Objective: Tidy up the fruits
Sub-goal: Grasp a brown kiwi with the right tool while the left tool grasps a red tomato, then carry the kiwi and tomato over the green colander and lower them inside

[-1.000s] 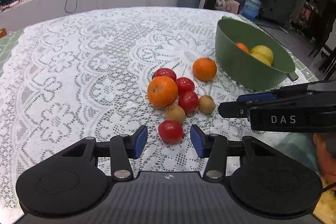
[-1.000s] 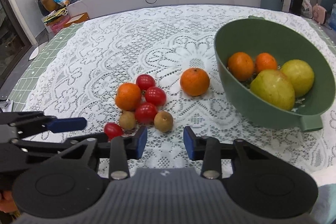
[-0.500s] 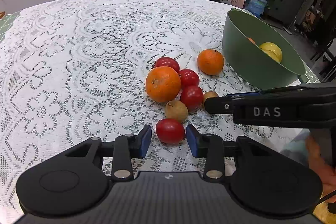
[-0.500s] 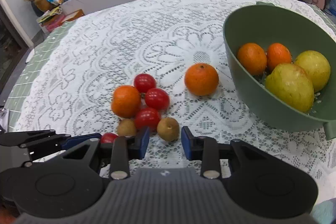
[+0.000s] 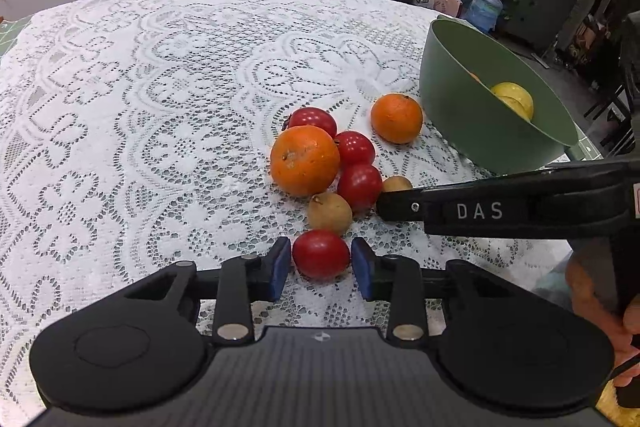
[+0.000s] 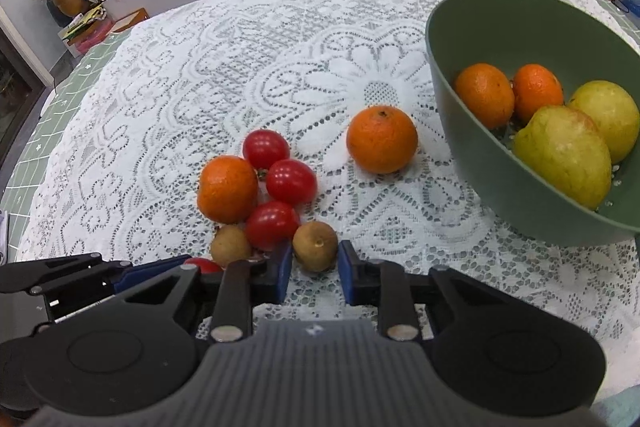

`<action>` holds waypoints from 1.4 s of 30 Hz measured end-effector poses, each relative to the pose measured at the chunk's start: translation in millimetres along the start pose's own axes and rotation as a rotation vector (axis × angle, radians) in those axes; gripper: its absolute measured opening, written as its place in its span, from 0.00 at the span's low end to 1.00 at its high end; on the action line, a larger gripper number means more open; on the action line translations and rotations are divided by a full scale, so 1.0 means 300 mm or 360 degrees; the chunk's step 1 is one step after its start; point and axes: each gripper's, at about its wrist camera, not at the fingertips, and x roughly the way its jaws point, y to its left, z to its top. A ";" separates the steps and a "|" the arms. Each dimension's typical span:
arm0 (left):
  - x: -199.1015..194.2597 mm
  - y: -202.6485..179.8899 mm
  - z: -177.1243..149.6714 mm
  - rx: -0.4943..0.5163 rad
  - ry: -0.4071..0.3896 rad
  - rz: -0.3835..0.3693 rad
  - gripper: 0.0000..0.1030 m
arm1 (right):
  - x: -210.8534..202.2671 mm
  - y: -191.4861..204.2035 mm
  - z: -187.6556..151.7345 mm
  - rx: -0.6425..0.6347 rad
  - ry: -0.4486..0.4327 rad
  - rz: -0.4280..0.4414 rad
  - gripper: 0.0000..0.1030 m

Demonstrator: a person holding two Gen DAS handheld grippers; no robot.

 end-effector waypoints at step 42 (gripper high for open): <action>-0.191 -0.027 -0.013 -0.0206 -0.0275 0.0019 0.32 | -0.183 -0.023 -0.076 -0.0024 -0.0244 0.0078 0.20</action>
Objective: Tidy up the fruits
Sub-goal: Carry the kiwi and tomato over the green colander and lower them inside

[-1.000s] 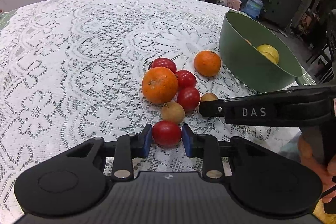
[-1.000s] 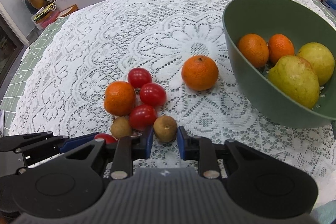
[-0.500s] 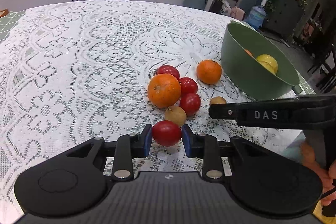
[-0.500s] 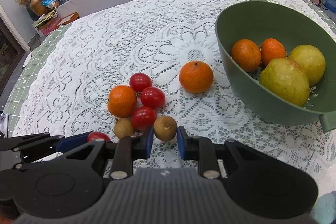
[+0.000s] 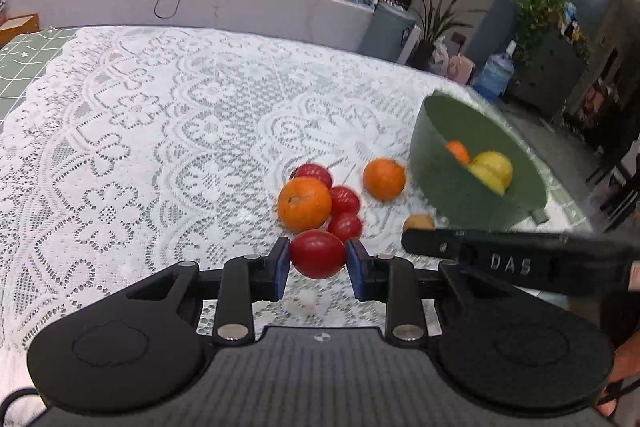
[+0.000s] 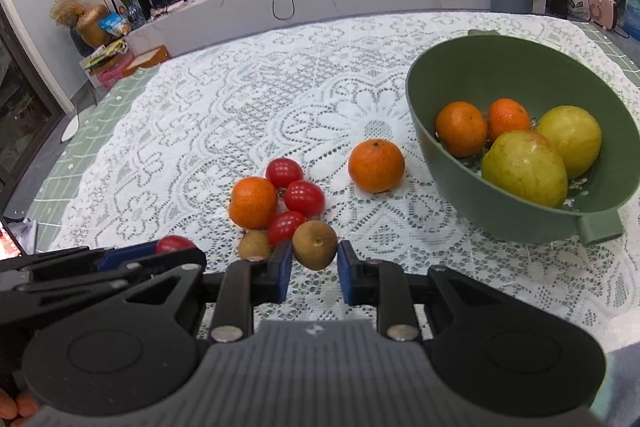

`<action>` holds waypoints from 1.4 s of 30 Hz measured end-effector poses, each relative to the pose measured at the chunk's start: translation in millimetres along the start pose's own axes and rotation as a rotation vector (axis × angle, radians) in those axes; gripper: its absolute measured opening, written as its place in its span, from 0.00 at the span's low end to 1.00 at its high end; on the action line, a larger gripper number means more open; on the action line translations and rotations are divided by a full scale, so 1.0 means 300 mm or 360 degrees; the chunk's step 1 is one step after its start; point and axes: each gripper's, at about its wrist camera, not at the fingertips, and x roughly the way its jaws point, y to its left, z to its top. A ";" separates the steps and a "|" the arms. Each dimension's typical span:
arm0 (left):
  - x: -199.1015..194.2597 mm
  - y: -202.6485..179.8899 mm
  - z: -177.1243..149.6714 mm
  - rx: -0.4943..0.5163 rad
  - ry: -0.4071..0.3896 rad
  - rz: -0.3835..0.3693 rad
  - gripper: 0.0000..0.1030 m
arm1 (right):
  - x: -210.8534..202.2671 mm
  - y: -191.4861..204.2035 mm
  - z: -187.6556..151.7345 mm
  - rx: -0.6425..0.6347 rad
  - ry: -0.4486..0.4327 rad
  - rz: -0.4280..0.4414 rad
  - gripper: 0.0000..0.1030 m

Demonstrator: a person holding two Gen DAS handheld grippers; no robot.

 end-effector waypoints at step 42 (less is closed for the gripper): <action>0.156 -0.528 0.261 0.0370 0.0001 -0.0239 0.32 | -0.267 -0.377 0.213 -0.0093 -0.0148 -0.0242 0.20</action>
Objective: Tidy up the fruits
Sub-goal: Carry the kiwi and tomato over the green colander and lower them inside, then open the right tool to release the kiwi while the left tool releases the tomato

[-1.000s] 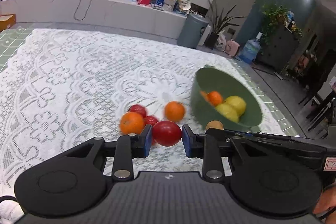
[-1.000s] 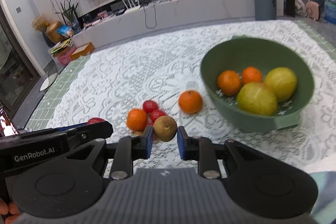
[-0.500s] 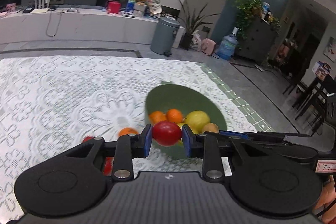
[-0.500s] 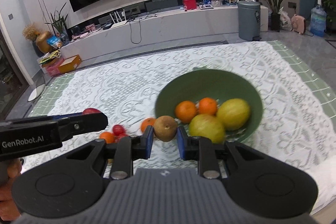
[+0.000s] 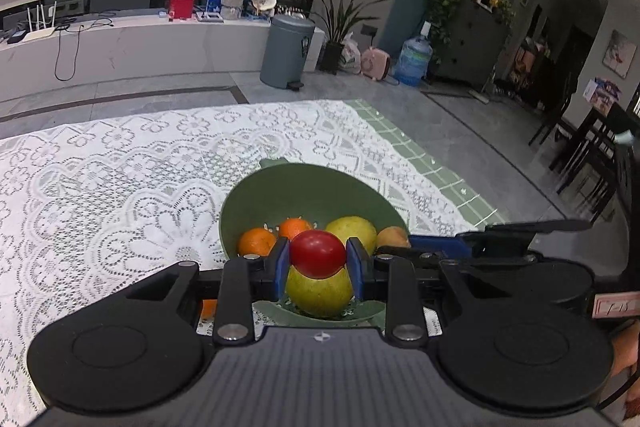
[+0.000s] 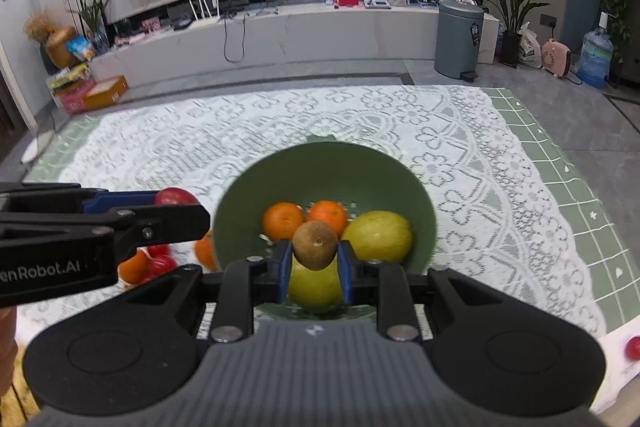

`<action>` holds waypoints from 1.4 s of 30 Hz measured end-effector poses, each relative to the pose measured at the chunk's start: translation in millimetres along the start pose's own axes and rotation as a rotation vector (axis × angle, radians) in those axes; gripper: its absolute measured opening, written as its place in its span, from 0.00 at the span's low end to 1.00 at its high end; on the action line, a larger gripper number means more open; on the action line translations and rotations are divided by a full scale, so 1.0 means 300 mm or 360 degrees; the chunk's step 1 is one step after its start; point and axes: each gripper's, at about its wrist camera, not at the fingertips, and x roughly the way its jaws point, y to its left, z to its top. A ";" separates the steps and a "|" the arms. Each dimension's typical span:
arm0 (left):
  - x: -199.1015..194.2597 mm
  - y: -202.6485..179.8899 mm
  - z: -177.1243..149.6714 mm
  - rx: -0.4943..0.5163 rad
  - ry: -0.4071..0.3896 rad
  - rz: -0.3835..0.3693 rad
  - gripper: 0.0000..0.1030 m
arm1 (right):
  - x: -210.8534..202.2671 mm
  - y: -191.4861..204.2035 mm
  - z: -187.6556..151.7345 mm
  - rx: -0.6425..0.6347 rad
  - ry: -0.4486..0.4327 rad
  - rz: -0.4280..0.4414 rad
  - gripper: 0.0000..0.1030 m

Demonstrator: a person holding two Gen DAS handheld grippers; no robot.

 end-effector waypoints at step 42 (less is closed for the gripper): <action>0.274 0.021 -0.035 0.0050 0.0435 0.0029 0.33 | 0.274 -0.066 -0.009 -0.0233 0.0420 -0.0054 0.21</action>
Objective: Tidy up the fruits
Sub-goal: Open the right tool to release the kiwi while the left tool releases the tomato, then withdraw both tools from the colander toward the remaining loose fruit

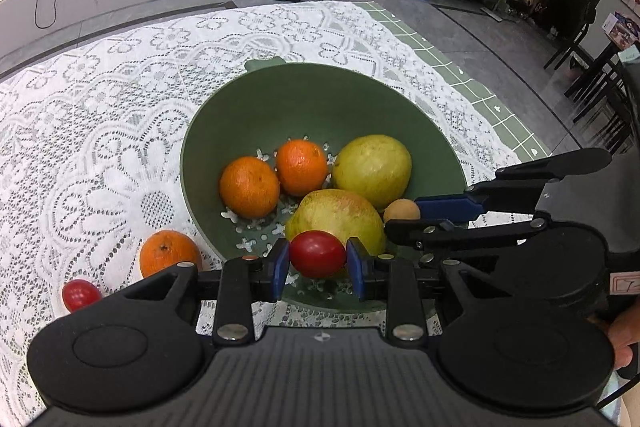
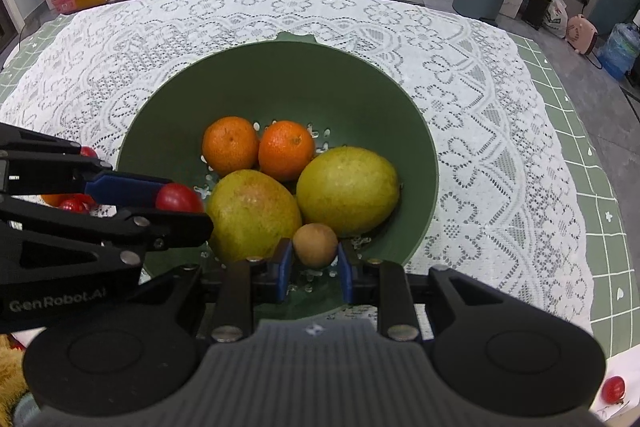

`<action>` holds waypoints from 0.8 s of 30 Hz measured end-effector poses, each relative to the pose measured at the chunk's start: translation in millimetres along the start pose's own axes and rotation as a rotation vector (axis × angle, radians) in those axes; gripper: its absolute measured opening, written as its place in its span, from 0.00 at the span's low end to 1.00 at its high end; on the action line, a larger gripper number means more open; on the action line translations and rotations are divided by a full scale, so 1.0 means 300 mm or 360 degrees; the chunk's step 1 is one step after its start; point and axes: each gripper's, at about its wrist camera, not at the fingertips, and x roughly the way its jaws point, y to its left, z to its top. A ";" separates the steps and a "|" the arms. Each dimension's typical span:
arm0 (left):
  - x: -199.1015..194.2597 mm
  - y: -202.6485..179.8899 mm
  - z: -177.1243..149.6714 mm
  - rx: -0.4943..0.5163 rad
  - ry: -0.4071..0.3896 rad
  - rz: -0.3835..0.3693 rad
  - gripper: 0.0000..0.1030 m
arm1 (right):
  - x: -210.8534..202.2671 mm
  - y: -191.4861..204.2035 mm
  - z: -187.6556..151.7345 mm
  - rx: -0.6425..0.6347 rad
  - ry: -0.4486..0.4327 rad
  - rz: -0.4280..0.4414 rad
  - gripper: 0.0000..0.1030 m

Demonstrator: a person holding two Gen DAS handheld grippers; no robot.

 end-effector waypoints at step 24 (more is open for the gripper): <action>-0.230 0.002 -0.008 -0.0085 -0.0273 0.0060 0.57 | -0.156 0.006 0.008 0.0141 -0.0220 -0.0020 0.66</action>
